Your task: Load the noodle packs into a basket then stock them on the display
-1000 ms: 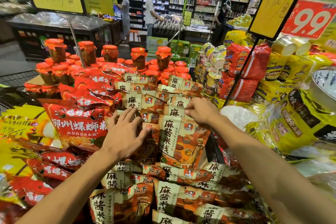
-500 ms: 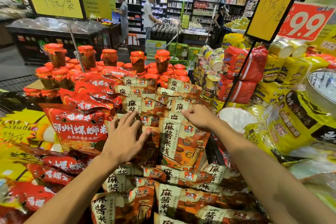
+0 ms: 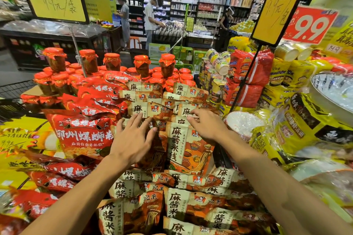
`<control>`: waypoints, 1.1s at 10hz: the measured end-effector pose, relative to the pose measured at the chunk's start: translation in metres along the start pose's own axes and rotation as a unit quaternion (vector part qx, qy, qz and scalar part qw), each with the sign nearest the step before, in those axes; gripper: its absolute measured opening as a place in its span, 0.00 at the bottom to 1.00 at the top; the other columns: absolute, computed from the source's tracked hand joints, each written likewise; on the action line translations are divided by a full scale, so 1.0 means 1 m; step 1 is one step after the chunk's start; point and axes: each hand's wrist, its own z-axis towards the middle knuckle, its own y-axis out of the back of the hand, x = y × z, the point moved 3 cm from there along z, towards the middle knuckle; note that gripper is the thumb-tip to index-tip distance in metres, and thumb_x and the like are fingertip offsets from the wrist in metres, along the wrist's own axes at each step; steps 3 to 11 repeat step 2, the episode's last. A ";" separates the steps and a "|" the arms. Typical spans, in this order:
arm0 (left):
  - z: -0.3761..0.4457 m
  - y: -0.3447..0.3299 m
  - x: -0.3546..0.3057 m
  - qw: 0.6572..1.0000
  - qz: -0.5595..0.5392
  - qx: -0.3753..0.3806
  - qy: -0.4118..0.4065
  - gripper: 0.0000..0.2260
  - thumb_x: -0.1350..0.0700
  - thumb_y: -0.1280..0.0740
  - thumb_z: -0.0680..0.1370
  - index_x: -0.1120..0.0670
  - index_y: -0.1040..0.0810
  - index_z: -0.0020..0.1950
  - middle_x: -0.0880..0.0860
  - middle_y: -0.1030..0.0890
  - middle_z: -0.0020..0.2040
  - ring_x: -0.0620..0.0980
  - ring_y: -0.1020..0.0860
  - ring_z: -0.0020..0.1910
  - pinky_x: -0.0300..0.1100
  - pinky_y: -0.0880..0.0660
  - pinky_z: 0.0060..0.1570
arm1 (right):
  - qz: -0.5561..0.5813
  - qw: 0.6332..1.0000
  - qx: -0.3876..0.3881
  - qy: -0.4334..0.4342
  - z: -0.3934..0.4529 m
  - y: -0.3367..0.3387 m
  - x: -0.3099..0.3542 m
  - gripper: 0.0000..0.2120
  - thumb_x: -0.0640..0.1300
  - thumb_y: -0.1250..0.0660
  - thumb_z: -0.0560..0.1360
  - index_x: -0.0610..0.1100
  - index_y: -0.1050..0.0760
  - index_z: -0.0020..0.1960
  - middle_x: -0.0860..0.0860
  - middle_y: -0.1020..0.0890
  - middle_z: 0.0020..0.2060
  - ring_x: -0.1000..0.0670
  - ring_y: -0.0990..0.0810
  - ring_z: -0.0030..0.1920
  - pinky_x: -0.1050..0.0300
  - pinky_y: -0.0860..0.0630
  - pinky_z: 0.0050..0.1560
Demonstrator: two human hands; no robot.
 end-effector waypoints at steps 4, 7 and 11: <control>-0.008 0.052 -0.013 0.998 -0.041 -0.054 -0.010 0.37 0.32 0.64 0.76 0.45 0.41 0.81 0.52 0.43 0.82 0.48 0.46 0.81 0.56 0.55 0.78 | 0.055 0.989 -0.141 -0.002 -0.044 0.055 0.032 0.22 0.59 0.41 0.82 0.47 0.25 0.69 0.48 0.19 0.62 0.45 0.22 0.64 0.46 0.25 0.63; -0.008 0.052 -0.013 0.998 -0.041 -0.054 -0.010 0.37 0.32 0.64 0.76 0.45 0.41 0.81 0.52 0.43 0.82 0.48 0.46 0.81 0.56 0.55 0.78 | 0.055 0.989 -0.141 -0.002 -0.044 0.055 0.032 0.22 0.59 0.41 0.82 0.47 0.25 0.69 0.48 0.19 0.62 0.45 0.22 0.64 0.46 0.25 0.63; -0.008 0.052 -0.013 0.998 -0.041 -0.054 -0.010 0.37 0.32 0.64 0.76 0.45 0.41 0.81 0.52 0.43 0.82 0.48 0.46 0.81 0.56 0.55 0.78 | 0.055 0.989 -0.141 -0.002 -0.044 0.055 0.032 0.22 0.59 0.41 0.82 0.47 0.25 0.69 0.48 0.19 0.62 0.45 0.22 0.64 0.46 0.25 0.63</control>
